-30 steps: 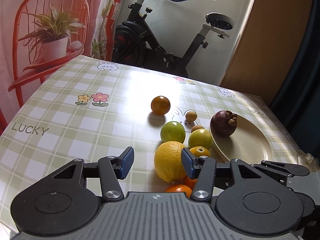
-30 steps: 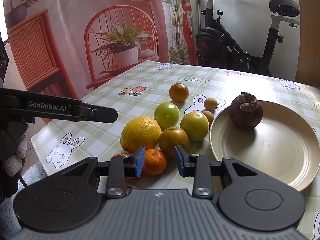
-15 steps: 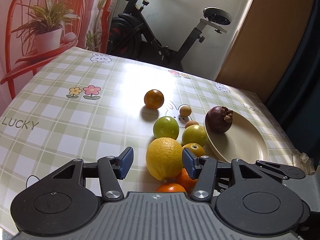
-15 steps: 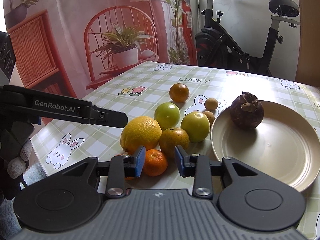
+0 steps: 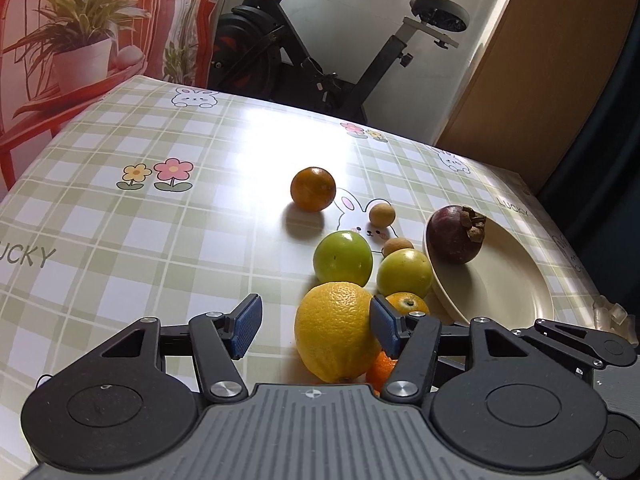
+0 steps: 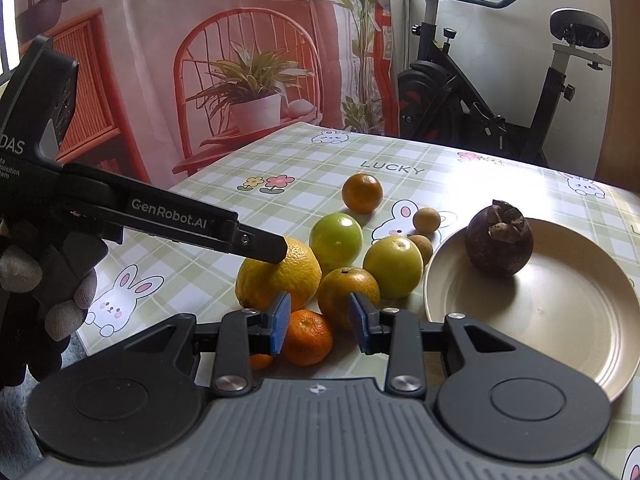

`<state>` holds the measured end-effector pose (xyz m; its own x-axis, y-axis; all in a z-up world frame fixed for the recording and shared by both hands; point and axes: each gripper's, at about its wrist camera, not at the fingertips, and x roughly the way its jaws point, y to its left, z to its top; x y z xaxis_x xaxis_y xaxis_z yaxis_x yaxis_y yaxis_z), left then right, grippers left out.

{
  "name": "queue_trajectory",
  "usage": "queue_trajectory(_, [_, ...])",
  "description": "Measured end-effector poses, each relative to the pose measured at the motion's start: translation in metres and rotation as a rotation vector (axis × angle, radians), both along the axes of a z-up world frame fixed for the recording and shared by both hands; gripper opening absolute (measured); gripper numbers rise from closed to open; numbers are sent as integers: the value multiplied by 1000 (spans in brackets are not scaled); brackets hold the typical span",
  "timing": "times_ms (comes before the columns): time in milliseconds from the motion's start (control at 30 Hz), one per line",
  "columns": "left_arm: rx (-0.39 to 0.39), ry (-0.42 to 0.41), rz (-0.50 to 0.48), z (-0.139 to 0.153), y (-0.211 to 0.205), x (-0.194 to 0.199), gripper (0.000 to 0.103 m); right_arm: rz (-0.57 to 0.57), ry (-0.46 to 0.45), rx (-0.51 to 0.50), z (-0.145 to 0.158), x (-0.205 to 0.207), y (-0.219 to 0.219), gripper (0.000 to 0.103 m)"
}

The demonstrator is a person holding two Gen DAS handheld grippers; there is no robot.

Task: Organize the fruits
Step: 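Move the left tool to the yellow lemon and close on it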

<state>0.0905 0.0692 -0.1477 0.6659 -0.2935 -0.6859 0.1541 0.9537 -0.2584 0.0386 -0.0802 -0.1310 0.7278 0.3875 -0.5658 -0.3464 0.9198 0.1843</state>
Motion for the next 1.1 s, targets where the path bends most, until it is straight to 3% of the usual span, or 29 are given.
queue_trajectory(233, [-32,-6,68,-2,26,1,64,78,-14,-58,5,16,21,45])
queue_trajectory(400, [-46,-4,90,-5,38,4,63,131,25,-86,-2,32,38,50])
queue_trajectory(633, [-60,-1,105,-7,42,9,64,173,70,-94,-7,54,57,67])
queue_trajectory(800, [-97,21,112,-9,49,13,63,174,100,-58,-11,64,62,69])
queue_trajectory(933, [-170,44,78,-10,51,15,63,177,115,-40,-14,67,66,69])
queue_trajectory(1100, [-166,54,20,-13,40,16,63,182,123,-31,-19,65,66,69])
